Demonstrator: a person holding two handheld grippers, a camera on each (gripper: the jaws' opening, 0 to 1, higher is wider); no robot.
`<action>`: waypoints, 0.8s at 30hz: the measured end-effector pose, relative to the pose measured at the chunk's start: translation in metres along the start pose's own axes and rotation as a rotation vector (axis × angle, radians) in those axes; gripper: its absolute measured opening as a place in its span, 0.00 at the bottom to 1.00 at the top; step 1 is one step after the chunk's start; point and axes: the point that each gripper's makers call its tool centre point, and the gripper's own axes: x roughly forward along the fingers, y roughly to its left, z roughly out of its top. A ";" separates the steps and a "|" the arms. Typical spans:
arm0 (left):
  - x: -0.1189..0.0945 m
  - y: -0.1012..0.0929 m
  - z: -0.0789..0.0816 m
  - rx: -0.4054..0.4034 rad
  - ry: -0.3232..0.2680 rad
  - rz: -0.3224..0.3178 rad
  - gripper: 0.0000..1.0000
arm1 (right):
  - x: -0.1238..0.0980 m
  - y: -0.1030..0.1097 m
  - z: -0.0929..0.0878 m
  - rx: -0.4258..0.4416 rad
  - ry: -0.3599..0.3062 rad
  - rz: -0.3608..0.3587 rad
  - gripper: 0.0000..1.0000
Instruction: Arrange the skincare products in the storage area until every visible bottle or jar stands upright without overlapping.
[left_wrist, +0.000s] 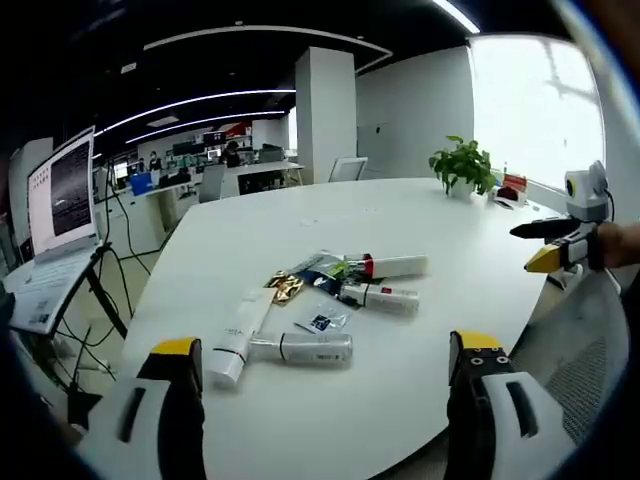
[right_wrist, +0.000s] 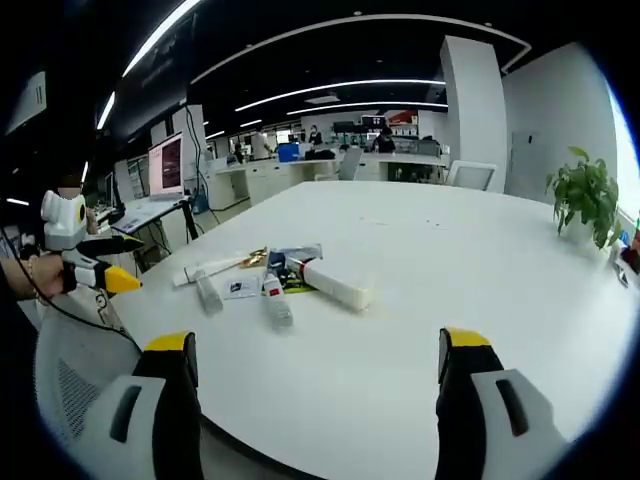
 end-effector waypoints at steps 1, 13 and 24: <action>0.000 0.000 0.000 0.001 0.001 0.001 0.97 | 0.000 0.000 0.000 0.000 0.001 -0.001 0.99; 0.000 0.000 0.000 -0.002 0.000 0.002 0.97 | 0.000 -0.001 0.001 0.001 -0.001 -0.005 0.99; 0.000 0.001 0.000 0.000 0.000 0.004 0.96 | 0.000 -0.002 0.000 0.003 0.004 -0.006 0.99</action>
